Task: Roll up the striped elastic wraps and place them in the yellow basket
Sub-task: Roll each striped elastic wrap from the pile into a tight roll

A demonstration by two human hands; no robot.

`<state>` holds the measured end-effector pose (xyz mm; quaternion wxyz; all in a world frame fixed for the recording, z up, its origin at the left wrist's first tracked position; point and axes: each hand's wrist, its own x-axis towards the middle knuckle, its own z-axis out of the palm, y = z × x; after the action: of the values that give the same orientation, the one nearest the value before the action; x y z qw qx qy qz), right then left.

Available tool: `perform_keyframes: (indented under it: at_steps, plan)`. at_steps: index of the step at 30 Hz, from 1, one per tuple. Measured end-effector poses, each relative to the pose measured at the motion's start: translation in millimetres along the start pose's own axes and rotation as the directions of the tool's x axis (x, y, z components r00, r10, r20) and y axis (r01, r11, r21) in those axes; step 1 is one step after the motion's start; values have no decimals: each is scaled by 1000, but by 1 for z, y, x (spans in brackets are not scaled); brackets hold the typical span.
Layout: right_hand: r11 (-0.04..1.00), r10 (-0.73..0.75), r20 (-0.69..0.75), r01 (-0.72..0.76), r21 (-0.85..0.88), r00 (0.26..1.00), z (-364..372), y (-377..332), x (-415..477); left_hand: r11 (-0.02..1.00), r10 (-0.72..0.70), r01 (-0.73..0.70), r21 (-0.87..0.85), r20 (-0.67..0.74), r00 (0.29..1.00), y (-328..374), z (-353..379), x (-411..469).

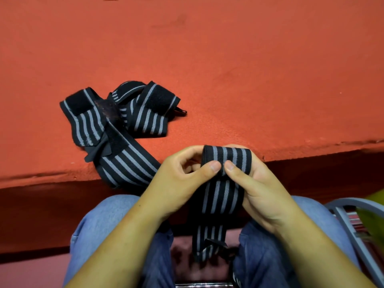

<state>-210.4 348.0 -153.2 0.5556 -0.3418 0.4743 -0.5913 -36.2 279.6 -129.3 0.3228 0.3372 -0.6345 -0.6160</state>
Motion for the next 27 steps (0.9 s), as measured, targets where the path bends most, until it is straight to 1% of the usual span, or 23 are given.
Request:
perform_keyframes:
  at_steps: [5, 10, 12, 15, 18, 20, 23, 25, 27]
  plan:
    - [999, -18, -18, 17, -41, 1000, 3, -1, 0, 1000, 16, -15, 17, -53, 998, 0, -1, -1]
    - [993, 39, -1, -39, -108, 999, 6, 0, 2, 999, 36, -34, 18, -114, 993, -1, -1, -2]
    - [989, 19, -10, -20, -146, 1000, 5, 0, 2, 999, 39, -38, 8, -117, 992, 0, 0, -2]
    - [982, -34, -42, 26, -188, 999, 2, 0, 2, 1000, 11, -11, -5, -87, 996, 0, 2, -1]
    - [977, -88, -91, 69, -201, 992, 2, -1, 1, 999, -2, 2, 41, -7, 1000, -1, 4, 0]
    - [977, -97, -115, 73, -199, 989, 3, -2, 1, 999, -2, 2, 53, 17, 1000, -1, 5, 0]
    - [993, -34, -114, 20, -119, 993, 5, -4, 1, 999, 3, -3, 40, 3, 1000, -2, 5, -1]
    - [998, 36, -75, -39, -39, 997, 7, -5, 1, 1000, 8, -8, 16, -14, 1000, -2, 4, -1]
    - [996, 92, -27, -93, -15, 995, 9, -5, 1, 1000, 17, -17, -8, -39, 999, -2, 3, 0]
